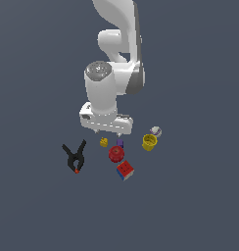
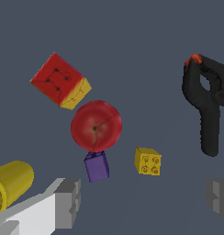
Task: Pick up a designated object from a clutter of objects.
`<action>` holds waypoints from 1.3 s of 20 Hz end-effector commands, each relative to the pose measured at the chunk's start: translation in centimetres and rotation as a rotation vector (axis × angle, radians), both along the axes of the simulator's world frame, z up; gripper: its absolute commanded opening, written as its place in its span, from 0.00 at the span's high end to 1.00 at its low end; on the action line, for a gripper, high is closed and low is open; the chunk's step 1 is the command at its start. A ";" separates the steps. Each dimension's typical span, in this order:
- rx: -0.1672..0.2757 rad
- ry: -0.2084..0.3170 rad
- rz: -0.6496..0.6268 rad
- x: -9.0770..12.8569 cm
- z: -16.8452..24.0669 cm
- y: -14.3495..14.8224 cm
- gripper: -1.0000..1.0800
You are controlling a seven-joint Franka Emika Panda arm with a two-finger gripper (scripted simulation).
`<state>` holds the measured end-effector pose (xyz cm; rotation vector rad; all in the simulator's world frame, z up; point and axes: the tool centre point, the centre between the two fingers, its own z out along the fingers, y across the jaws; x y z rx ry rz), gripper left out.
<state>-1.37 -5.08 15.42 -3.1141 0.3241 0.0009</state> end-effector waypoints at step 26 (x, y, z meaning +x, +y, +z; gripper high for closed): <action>-0.010 0.002 -0.096 -3.4 -9.8 -3.1 0.04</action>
